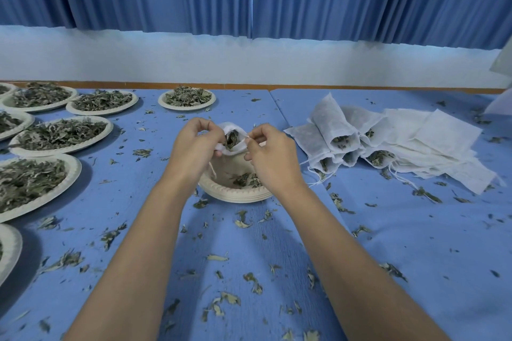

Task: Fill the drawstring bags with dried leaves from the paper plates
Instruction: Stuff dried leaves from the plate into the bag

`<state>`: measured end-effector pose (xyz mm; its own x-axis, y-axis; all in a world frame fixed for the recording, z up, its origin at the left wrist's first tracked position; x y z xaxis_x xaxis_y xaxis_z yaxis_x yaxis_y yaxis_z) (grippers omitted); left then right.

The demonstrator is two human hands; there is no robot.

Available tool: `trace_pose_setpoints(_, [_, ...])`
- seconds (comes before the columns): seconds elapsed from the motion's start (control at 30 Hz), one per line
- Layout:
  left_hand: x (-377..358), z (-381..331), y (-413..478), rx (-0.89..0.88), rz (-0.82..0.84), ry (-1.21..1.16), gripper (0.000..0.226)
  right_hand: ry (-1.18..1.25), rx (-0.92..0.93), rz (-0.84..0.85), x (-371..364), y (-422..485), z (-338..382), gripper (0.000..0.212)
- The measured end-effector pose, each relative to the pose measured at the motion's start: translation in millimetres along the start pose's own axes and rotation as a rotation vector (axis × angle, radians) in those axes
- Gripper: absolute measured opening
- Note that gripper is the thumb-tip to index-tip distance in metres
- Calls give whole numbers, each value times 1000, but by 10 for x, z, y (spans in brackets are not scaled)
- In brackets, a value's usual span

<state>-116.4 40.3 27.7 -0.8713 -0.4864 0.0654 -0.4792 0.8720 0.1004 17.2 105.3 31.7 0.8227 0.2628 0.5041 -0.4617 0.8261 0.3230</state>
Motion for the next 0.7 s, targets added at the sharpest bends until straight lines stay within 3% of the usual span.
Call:
trace_pose_setpoints(0.23, [81,-88,-59,-216,-242,473,25,-46,25,-2,-10,-24,50,12])
trace_pose_setpoints(0.33, [45,-126,-130,-318,-332,575,17,-149,84,-23,-36,-48,129,9])
trace_pose_setpoints(0.43, [44,-124,-168,-346,-380,566,12,-197,102,-48,-47,-61,167,6])
trace_pose_setpoints(0.57, [52,-130,-140,-308,-316,422,25,-85,-30,75,-28,-4,65,17])
trace_pose_setpoints(0.7, [33,-92,-112,-192,-246,303,27,-424,-66,234,-16,41,8,26])
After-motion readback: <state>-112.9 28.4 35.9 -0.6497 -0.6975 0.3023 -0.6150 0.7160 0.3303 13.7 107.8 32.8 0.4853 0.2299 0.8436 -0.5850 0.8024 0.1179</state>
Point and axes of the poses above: each hand's wrist, its own y-axis towards the middle knuckle, its own x-axis out of the back of the hand, z = x × y, the point moved 7 cm from there along y, towards the middle knuckle, and after that the axes turned 8 degrees about z, right-handed, at the moved point
